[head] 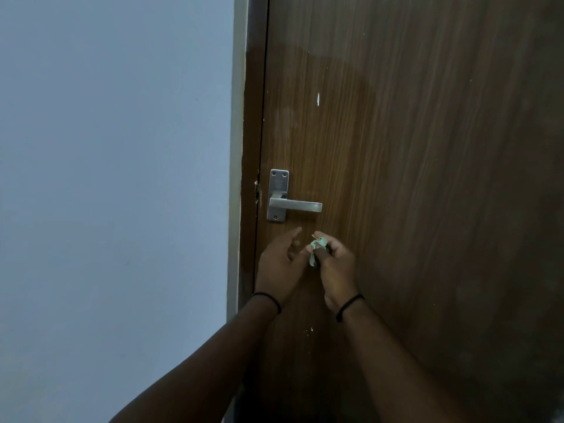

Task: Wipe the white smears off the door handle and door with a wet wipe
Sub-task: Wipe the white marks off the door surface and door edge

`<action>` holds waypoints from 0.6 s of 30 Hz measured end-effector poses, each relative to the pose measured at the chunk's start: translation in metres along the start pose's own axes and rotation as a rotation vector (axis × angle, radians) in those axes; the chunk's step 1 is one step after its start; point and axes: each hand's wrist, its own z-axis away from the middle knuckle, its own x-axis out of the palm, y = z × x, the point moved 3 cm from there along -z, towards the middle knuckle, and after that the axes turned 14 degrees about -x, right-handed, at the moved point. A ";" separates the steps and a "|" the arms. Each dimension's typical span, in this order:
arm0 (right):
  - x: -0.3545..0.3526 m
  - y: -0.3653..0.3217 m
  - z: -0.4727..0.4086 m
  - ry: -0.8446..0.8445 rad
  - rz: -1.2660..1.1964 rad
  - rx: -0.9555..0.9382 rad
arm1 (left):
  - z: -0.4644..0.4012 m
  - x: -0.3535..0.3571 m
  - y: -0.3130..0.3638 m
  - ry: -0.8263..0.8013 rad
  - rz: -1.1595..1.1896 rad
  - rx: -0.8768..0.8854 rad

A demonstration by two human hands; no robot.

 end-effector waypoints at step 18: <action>0.011 -0.049 0.040 -0.218 -0.088 -0.032 | 0.020 -0.042 0.018 -0.079 0.427 -0.184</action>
